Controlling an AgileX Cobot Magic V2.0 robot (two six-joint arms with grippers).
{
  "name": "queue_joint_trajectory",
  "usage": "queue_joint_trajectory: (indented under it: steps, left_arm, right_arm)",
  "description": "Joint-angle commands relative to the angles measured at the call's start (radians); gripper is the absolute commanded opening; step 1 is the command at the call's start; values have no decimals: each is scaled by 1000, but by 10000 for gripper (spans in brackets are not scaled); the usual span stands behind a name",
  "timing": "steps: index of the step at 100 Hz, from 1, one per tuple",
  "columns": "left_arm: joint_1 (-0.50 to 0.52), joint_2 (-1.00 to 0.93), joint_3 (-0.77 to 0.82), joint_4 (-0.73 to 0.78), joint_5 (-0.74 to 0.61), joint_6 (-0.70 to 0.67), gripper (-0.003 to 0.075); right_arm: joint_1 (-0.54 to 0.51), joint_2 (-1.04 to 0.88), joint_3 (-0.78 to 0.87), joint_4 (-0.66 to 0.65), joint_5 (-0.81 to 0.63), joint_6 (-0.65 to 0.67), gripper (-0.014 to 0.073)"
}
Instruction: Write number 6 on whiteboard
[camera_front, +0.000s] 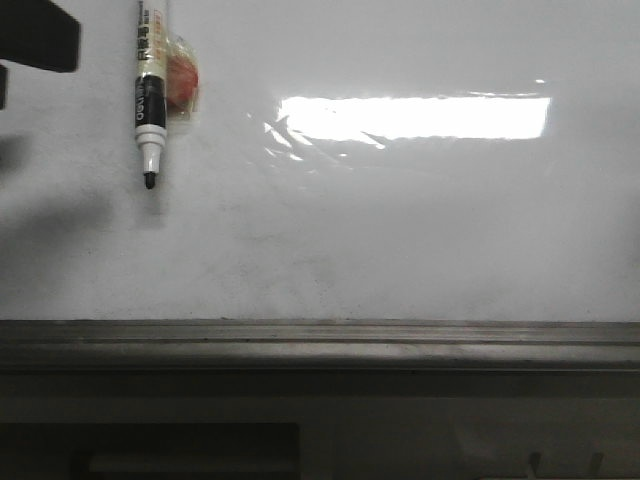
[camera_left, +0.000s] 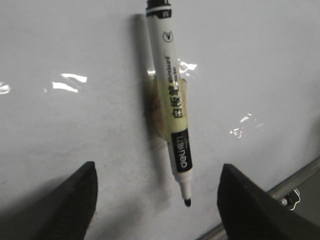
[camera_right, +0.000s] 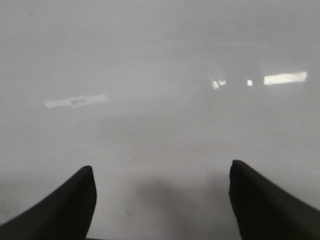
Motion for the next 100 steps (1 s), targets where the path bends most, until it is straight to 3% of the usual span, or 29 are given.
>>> queue_joint_trajectory:
  steps: [1,39,48,61,85,100]
  left_arm:
    - [-55,69,-62,-32,-103,12,460]
    - [-100,259,-124,-34,-170,12,445]
    - [-100,263,-124,-34,-167,12,319]
    - [-100,244,-124,-25,-165,12,-24]
    - [-100,161,-124,63,-120,13,-20]
    - [-100,108,-169,245,91,13,-20]
  right_arm:
    - [-5,12,-34,14,-50,-14,498]
    - [-5,12,-34,14,-45,-14,498]
    - [-5,12,-34,14,-45,-14,498]
    - [-5,12,-34,14,-45,-14,498]
    - [-3,12,-34,25,-22,-20,479]
    - [37,56,-70,247,82,-275,435]
